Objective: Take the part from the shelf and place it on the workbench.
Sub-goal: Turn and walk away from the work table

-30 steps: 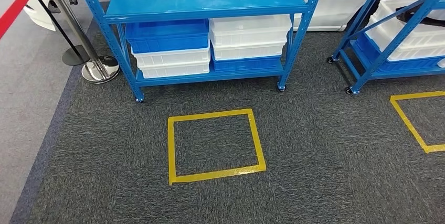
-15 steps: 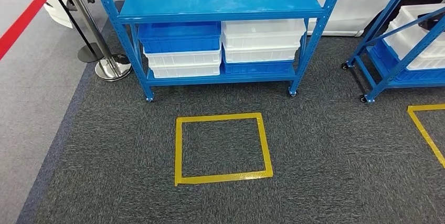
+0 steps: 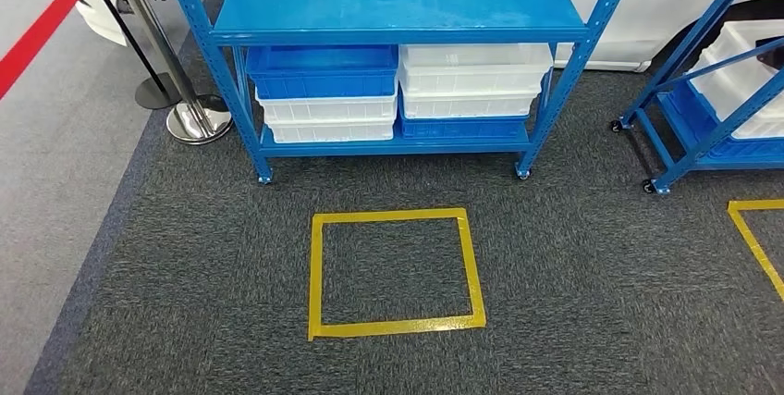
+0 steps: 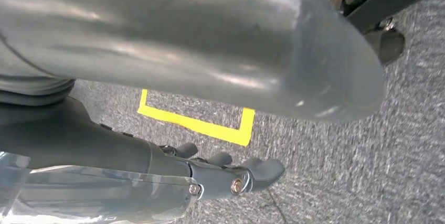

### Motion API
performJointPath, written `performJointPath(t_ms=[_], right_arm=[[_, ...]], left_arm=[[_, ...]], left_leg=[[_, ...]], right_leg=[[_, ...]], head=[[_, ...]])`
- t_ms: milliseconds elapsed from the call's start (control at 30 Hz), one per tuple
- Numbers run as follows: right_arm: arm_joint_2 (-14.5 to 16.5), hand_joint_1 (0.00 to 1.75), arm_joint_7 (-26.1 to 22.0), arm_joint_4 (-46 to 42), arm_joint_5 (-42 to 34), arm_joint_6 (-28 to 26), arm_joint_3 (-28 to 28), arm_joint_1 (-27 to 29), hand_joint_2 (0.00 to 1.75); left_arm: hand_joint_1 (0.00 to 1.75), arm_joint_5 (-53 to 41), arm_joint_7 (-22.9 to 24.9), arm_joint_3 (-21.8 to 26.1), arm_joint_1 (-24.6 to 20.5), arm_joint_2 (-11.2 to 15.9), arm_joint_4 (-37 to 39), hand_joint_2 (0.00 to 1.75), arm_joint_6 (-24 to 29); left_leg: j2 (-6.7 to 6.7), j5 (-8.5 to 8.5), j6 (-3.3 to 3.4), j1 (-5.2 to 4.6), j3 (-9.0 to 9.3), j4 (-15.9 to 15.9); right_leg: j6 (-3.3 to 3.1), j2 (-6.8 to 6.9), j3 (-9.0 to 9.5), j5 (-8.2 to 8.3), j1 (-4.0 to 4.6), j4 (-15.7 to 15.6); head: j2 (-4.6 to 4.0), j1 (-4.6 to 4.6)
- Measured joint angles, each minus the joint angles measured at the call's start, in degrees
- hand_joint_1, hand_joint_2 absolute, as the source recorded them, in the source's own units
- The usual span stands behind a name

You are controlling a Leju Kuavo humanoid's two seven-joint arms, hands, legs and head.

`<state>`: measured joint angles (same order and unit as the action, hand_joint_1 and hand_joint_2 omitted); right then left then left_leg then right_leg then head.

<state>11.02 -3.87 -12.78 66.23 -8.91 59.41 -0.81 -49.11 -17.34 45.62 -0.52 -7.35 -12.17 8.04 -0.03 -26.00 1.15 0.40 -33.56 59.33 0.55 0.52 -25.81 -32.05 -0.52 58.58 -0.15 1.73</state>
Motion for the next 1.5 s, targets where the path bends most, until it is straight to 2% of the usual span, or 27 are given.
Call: performJointPath(t_ms=[67, 167, 200, 233, 300, 367, 400, 433, 500, 533, 600, 667, 733, 767, 833, 900, 933, 1000, 1067, 1167, 1233, 1267, 1300, 1367, 1400, 1433, 1500], right_arm=[[0.0, 0.0, 0.0, 0.01, 0.01, 0.29, 0.0, -0.1, 0.0], [0.0, 0.0, 0.01, 0.01, 0.02, 0.48, 0.0, -0.08, 0.0], [0.0, 0.0, 0.02, 0.01, 0.02, 0.49, 0.0, -0.04, 0.0], [0.0, 0.0, 0.03, 0.01, 0.02, 0.5, 0.0, 0.03, 0.0], [-0.01, 0.0, 0.05, 0.01, 0.03, 0.51, 0.02, 0.26, 0.0], [-0.14, 0.0, 0.07, 0.01, 0.19, 0.44, 0.07, 0.48, 0.87], [-0.2, 0.0, 0.08, 0.01, 0.32, 0.35, 0.09, 0.53, 0.87], [-0.26, 0.0, 0.16, 0.01, 0.41, 0.25, 0.11, 0.52, 0.87], [-0.23, 0.0, 0.43, 0.01, 0.1, 0.17, 0.3, 0.54, 0.0], [-0.2, 0.0, 0.55, 0.01, -0.2, 0.22, 0.55, 0.57, 0.0], [-0.15, 0.0, 0.61, 0.01, -0.47, 0.3, 1.09, 0.49, 0.0], [-0.15, 0.0, 0.61, -0.01, -0.15, 0.25, 1.33, 0.35, 0.0], [-0.14, 0.0, 0.61, 0.0, 0.11, 0.16, 1.39, 0.38, 0.0], [-0.13, 0.0, 0.61, 0.01, 0.16, 0.12, 1.42, 0.42, 0.0], [-0.09, 0.0, 0.62, 0.02, 0.17, 0.1, 1.49, 0.51, 0.0], [-0.08, 0.0, 0.66, 0.02, 0.17, 0.08, 1.54, 0.45, 0.0], [-0.08, 0.0, 0.69, 0.02, 0.17, 0.07, 1.56, 0.38, 0.0], [-0.08, 0.0, 0.75, 0.01, 0.18, -0.02, 1.58, 0.14, 0.0], [-0.09, 0.0, 0.78, 0.01, 0.17, -0.13, 1.62, -0.03, 0.0], [-0.07, 0.0, 0.79, 0.01, 0.13, -0.14, 1.74, -0.16, 0.0], [-0.07, 0.0, 0.8, 0.01, 0.08, -0.08, 1.89, -0.05, 0.0], [-0.07, 0.0, 0.8, 0.01, 0.07, -0.04, 1.96, 0.05, 0.0], [-0.07, 0.0, 0.82, 0.01, 0.07, -0.01, 2.02, 0.13, 0.0], [-0.08, 0.0, 0.9, 0.01, 0.09, -0.03, 2.23, 0.36, 0.0], [-0.08, 0.0, 0.93, 0.01, 0.13, -0.1, 2.33, 0.41, 0.0], [-0.08, 0.0, 0.97, 0.01, 0.19, -0.19, 2.41, 0.44, 0.0], [-0.02, 0.0, 0.98, 0.01, 0.39, -0.31, 2.43, 0.39, 0.0]], left_arm=[[0.0, 0.0, 0.14, 0.01, 0.05, -0.01, 0.0, 0.0, -0.06], [0.0, 0.02, 0.22, 0.02, -0.01, -0.01, 0.0, 0.0, -0.09], [0.0, 0.03, 0.25, 0.02, -0.01, -0.01, 0.0, 0.0, -0.09], [0.0, 0.03, 0.3, 0.02, 0.02, -0.02, 0.0, 0.0, -0.09], [0.0, 0.02, 0.35, 0.03, 0.15, -0.09, 0.0, 0.0, -0.12], [0.0, -0.04, 0.41, 0.07, 0.13, -0.3, 0.01, 0.0, -0.25], [0.0, -0.09, 0.45, 0.09, 0.06, -0.39, 0.01, 0.0, -0.32], [0.0, -0.17, 0.5, 0.12, -0.02, -0.44, 0.01, 0.0, -0.38], [0.0, -0.43, 0.54, 0.2, -0.12, -0.43, -0.01, 0.0, -0.41], [0.0, -0.59, 0.55, 0.27, -0.13, -0.42, -0.01, 0.0, -0.42], [0.0, -0.89, 0.57, 0.44, -0.17, -0.4, -0.02, 0.0, -0.45], [0.0, -1.09, 0.64, 0.68, -0.15, -0.4, -0.02, 0.0, -0.5], [0.0, -1.23, 0.76, 1.03, -0.01, -0.38, -0.02, 0.0, -0.51], [0.0, -1.27, 0.8, 1.2, 0.08, -0.36, -0.02, 0.0, -0.51], [0.0, -1.37, 0.86, 1.39, 0.34, -0.32, -0.02, 0.0, -0.52], [0.0, -1.46, 0.93, 1.45, 0.42, -0.32, -0.02, 0.0, -0.56], [0.0, -1.48, 0.97, 1.46, 0.42, -0.32, -0.02, 0.0, -0.58], [0.0, -1.55, 1.04, 1.46, 0.32, -0.33, -0.02, 0.0, -0.58], [0.0, -1.62, 1.04, 1.46, 0.26, -0.35, -0.02, 0.0, -0.58], [0.0, -1.67, 1.04, 1.46, 0.16, -0.33, -0.02, 0.0, -0.57], [0.0, -1.73, 1.04, 1.48, 0.18, -0.32, -0.02, 0.0, -0.57], [0.0, -1.78, 1.06, 1.49, 0.24, -0.32, -0.03, 0.0, -0.58], [0.0, -1.83, 1.08, 1.5, 0.3, -0.32, -0.03, 0.0, -0.6], [0.0, -1.93, 1.14, 1.54, 0.38, -0.38, -0.03, 0.0, -0.64], [0.0, -1.99, 1.16, 1.58, 0.31, -0.41, -0.02, 0.0, -0.67], [0.0, -2.03, 1.18, 1.63, 0.24, -0.44, -0.02, 0.0, -0.67], [0.0, -2.09, 1.2, 1.7, 0.08, -0.43, -0.03, 0.0, -0.66]], left_leg=[[-0.14, -0.46, 0.81, 0.12, 1.13, -0.54], [-0.29, -1.58, 1.38, 0.0, 2.37, -0.73], [-0.41, -2.07, 1.39, -0.07, 2.94, -0.73], [-0.52, -2.6, 1.33, -0.14, 3.65, -0.73], [-0.65, -3.76, 1.16, -0.25, 5.19, -0.78], [-0.77, -4.82, 0.75, -0.39, 6.3, -0.8], [-0.84, -5.22, 0.44, -0.42, 6.58, -1.01], [-0.9, -5.27, 0.08, -0.48, 6.98, -1.0], [-0.88, -5.05, -0.54, -0.52, 7.47, -0.43], [-0.79, -4.83, -0.8, -0.52, 7.19, 1.08], [-0.56, -5.83, -1.32, -0.28, 4.36, 6.41], [-0.45, -8.93, -1.88, 0.06, 0.0, 12.35], [-0.4, -11.22, -2.25, 0.31, -2.81, 13.82], [-0.38, -10.62, -2.34, 0.36, -3.15, 12.23], [-0.34, -4.96, -2.22, 0.35, -2.61, 5.97], [-0.25, -0.41, -1.54, 0.1, -2.0, 1.61], [-0.24, 0.3, -1.06, -0.01, -1.89, 0.9], [-0.29, 0.08, -0.1, -0.03, -0.86, 0.54], [-0.27, -0.19, 0.75, 0.11, 0.42, -0.02], [-0.2, -1.14, 1.38, 0.13, 1.62, -0.3], [-0.29, -2.15, 1.32, 0.1, 2.65, -0.3], [-0.34, -2.73, 1.22, 0.1, 3.37, -0.3], [-0.36, -3.35, 1.08, 0.1, 4.18, -0.3], [-0.39, -4.58, 0.67, 0.02, 5.56, -0.3], [-0.41, -5.22, 0.37, -0.07, 5.99, -0.33], [-0.43, -5.62, 0.04, -0.16, 6.51, -0.21], [-0.44, -5.79, -0.68, -0.32, 7.22, 0.3]], right_leg=[[0.44, -0.11, -2.44, -0.65, -0.17, 4.52], [0.83, -0.25, -9.78, -4.31, -0.24, 14.35], [0.81, -0.26, -11.62, -4.67, -0.23, 15.76], [0.7, -0.27, -12.54, -3.82, -0.2, 15.33], [-0.01, -0.29, -12.01, 1.4, 0.09, 9.65], [-0.95, -0.46, -10.93, 5.71, 0.69, 3.67], [-1.35, -0.56, -10.63, 6.64, 0.95, 2.13], [-1.58, -0.65, -10.45, 6.54, 1.06, 1.49], [-2.0, -0.8, -9.26, 6.53, 0.81, 0.57], [-2.23, -0.87, -8.47, 6.36, 0.62, 0.09], [-2.69, -0.97, -7.03, 5.84, 0.35, -0.49], [-2.91, -1.12, -6.0, 4.97, 0.3, -0.58], [-2.77, -1.33, -4.65, 3.85, 0.24, -0.58], [-2.63, -1.42, -3.84, 3.24, 0.2, -0.57], [-2.2, -1.46, -2.33, 1.96, 0.19, -0.44], [-1.5, -1.55, -1.47, 0.7, 0.29, -0.29], [-1.09, -1.6, -1.15, 0.34, 0.35, -0.08], [-0.36, -1.58, -0.68, 0.18, 0.29, 0.52], [0.09, -1.37, -2.01, 0.16, 0.2, 3.96], [0.56, -1.15, -8.68, -3.35, -0.03, 13.44], [0.8, -1.1, -12.1, -5.41, -0.18, 15.9], [0.84, -1.05, -12.62, -4.79, -0.21, 14.68], [0.75, -0.98, -12.49, -2.85, -0.19, 12.1], [0.11, -0.75, -11.58, 2.97, 0.16, 5.68], [-0.3, -0.69, -11.2, 4.83, 0.38, 3.62], [-0.73, -0.7, -10.98, 5.89, 0.56, 2.45], [-1.38, -0.83, -10.09, 5.81, 0.48, 1.88]], head=[[0.0, -0.01], [0.0, -0.01], [0.0, -0.01], [0.0, -0.02], [0.0, -0.02], [0.0, 0.0], [0.0, 0.0], [0.0, 0.01], [0.0, 0.0], [0.0, 0.0], [0.0, 0.01], [0.0, -0.01], [0.0, -0.01], [0.0, 0.0], [0.0, -0.01], [0.0, -0.01], [0.0, -0.01], [0.0, -0.01], [0.0, -0.01], [0.0, 0.0], [0.0, -0.01], [0.0, -0.01], [0.0, -0.02], [0.0, -0.02], [0.0, -0.02], [0.0, -0.01], [0.0, 0.01]])
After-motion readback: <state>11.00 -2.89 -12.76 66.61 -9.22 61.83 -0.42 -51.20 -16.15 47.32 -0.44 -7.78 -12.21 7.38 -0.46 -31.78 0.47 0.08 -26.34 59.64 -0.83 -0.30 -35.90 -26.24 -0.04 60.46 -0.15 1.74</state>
